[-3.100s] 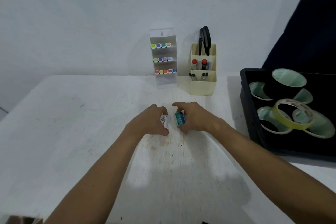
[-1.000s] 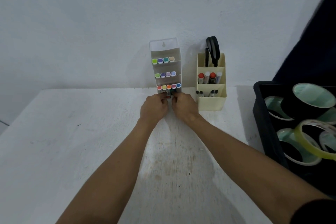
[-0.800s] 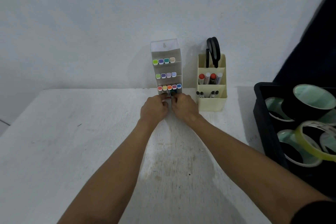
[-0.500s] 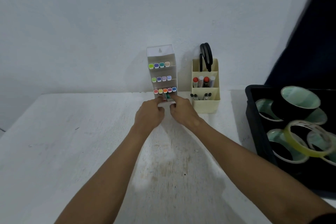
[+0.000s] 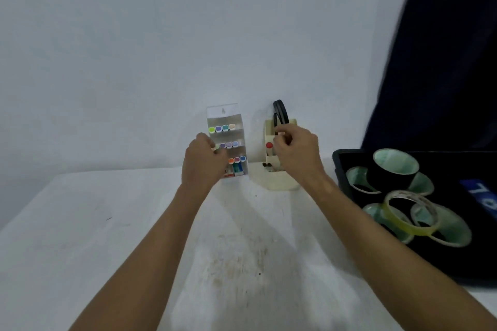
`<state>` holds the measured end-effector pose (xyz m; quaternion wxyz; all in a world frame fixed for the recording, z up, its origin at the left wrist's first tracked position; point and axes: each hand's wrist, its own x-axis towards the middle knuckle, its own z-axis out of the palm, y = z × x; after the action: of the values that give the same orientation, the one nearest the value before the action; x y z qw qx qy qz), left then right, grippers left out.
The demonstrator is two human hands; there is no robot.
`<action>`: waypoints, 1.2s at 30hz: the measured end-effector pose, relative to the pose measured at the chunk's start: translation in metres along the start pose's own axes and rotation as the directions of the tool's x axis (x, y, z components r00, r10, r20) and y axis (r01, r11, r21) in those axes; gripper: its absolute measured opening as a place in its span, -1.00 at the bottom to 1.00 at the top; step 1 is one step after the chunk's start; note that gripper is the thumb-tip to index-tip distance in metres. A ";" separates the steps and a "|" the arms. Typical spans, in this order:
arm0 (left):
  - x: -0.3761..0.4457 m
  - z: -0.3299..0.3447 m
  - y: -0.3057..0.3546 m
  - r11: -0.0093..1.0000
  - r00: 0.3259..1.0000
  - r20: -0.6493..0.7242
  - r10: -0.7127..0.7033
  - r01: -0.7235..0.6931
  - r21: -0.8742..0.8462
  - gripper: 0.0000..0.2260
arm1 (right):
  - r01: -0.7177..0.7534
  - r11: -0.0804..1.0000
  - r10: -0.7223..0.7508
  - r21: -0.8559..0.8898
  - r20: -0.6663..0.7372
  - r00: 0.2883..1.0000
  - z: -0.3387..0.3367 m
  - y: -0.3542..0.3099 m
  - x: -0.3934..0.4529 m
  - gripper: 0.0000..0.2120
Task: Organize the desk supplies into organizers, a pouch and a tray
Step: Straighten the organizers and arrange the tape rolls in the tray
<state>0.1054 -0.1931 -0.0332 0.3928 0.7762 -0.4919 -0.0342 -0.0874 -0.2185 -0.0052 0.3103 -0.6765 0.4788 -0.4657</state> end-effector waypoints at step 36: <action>0.034 0.070 -0.022 0.961 0.944 0.321 -0.082 0.161 -0.227 -0.71 | -0.620 0.754 0.570 0.216 0.253 0.782 0.024 0.110 0.056 -0.69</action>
<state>0.1083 -0.2558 -0.0846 0.4030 0.7346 -0.4898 -0.2411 -0.0982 -0.3105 -0.0910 0.5774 -0.4731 0.5678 -0.3468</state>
